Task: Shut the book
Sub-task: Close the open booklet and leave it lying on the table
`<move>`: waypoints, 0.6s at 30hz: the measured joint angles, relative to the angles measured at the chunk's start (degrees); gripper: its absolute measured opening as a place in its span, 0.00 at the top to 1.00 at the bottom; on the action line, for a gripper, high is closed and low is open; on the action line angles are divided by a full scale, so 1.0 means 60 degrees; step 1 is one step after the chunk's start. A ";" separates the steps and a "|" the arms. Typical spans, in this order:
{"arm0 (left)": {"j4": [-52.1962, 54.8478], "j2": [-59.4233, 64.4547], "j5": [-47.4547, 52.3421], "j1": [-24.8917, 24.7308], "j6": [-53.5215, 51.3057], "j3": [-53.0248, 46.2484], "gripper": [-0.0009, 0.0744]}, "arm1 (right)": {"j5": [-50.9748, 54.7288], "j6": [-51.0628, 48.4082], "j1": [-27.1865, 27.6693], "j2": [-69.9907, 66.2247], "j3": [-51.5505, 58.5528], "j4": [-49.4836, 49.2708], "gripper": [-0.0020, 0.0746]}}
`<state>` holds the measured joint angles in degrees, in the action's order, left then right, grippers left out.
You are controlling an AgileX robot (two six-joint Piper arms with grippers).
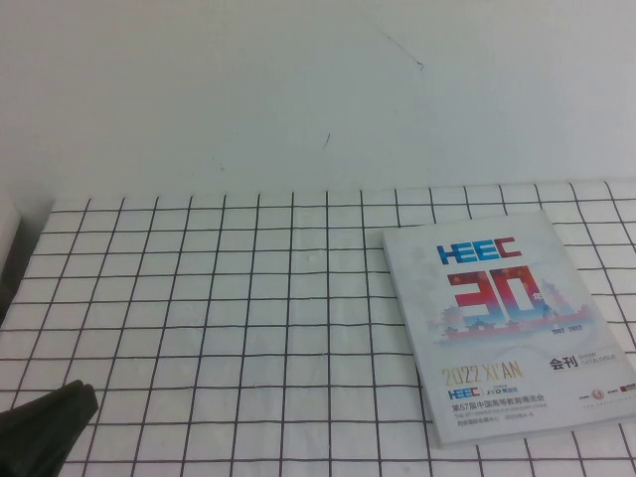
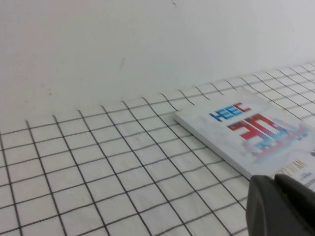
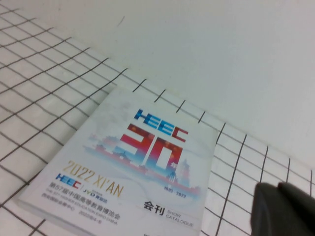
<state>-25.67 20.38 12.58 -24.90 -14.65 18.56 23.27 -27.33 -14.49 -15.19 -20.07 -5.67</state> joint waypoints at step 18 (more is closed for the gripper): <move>-0.0018 -0.0186 -0.1485 0.0000 -0.0699 -0.0907 0.99 | -0.1204 0.0035 0.0000 0.0000 0.0356 -0.0144 0.98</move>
<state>-25.78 19.26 3.67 -24.90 -18.84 13.12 16.05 -27.11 -14.49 -15.19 -17.93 -6.54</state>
